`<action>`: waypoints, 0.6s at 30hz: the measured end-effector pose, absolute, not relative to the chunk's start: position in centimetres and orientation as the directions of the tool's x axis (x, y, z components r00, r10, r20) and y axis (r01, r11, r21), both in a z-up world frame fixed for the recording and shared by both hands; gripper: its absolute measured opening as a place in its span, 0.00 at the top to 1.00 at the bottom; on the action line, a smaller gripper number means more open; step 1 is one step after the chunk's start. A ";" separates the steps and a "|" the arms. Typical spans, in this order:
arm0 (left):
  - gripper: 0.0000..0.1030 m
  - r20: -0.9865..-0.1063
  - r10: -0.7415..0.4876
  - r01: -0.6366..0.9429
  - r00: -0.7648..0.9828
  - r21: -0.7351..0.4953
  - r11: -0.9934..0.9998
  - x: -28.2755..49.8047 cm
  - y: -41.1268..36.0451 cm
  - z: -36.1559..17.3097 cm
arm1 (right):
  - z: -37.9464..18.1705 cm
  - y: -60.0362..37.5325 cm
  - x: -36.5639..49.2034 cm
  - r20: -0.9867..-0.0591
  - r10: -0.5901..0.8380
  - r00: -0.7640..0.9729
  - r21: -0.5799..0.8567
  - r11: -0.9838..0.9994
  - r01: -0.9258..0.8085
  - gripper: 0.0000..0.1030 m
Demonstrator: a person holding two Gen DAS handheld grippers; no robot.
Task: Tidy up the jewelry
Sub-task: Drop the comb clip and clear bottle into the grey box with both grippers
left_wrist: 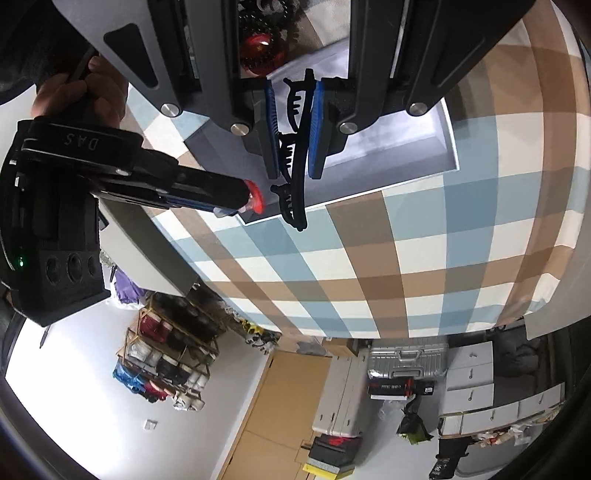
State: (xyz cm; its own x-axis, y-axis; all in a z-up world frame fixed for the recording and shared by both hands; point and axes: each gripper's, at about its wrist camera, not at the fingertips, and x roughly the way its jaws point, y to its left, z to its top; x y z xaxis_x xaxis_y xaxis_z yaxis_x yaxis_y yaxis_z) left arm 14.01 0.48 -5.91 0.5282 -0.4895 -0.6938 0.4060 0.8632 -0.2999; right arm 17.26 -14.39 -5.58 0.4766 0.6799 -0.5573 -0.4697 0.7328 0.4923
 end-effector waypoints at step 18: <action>0.43 -0.710 -0.334 0.294 0.619 -0.185 0.938 12.8 1.0 -4.9 | -5.4 -16.4 16.5 -0.551 0.638 0.538 0.476 0.770 -0.424 0.36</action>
